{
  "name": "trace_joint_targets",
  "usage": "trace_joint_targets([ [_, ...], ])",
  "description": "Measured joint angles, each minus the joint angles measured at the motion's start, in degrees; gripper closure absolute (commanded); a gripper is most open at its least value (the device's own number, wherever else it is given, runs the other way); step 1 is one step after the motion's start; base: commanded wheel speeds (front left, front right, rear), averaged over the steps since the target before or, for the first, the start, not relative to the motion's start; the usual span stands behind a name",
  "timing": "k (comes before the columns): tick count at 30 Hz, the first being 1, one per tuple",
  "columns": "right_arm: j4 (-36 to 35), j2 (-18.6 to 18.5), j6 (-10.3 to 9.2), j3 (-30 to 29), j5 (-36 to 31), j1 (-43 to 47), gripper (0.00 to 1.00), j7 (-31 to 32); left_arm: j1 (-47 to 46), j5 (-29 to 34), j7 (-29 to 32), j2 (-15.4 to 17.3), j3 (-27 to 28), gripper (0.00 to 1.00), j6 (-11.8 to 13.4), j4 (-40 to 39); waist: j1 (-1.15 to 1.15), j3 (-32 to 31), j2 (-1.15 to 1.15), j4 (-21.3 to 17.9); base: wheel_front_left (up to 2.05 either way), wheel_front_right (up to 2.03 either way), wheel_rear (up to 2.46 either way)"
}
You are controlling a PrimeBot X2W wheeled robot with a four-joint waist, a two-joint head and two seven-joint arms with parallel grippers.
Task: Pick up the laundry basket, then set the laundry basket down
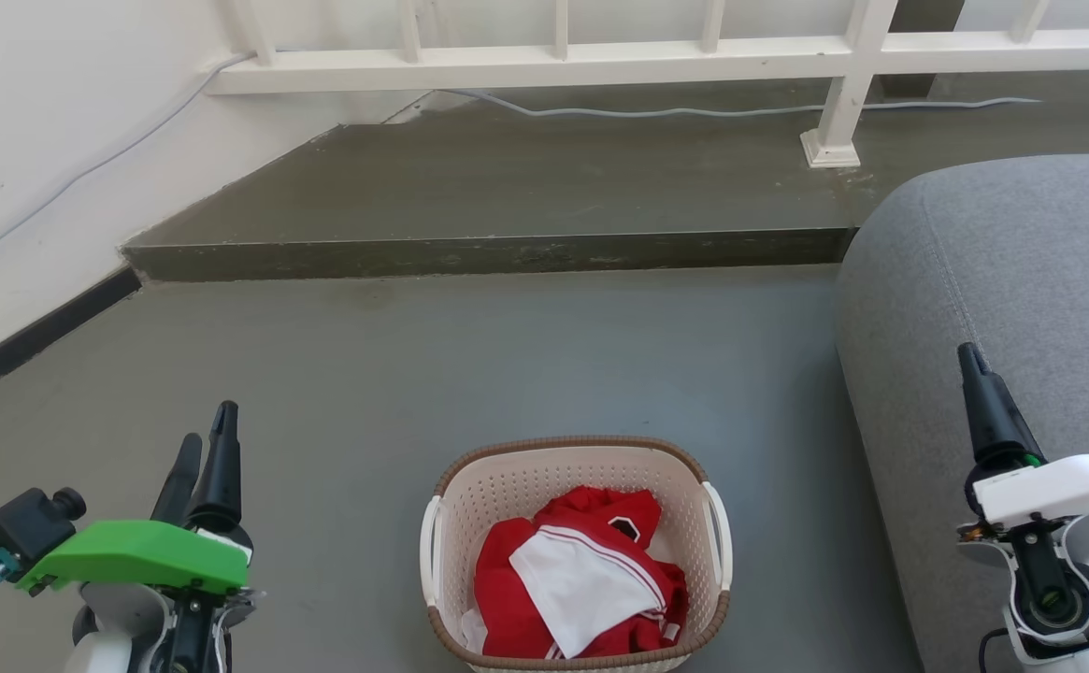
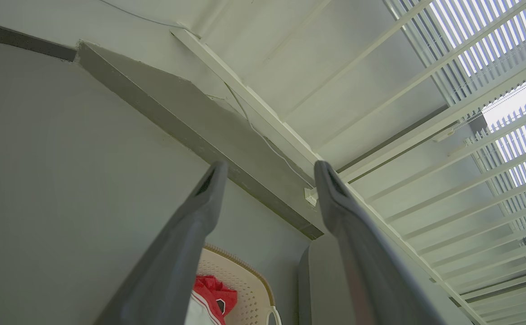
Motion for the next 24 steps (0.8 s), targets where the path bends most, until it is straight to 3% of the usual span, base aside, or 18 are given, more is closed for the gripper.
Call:
trace_joint_targets([
  [24,-0.14,-1.25,-3.63,7.30,-22.07,0.34,0.00,-4.36,0.98,21.21,-4.41,-0.04,-4.31,0.00,4.58,-1.65,0.00,0.14,0.00,-0.30,0.00,0.00,0.00],
])
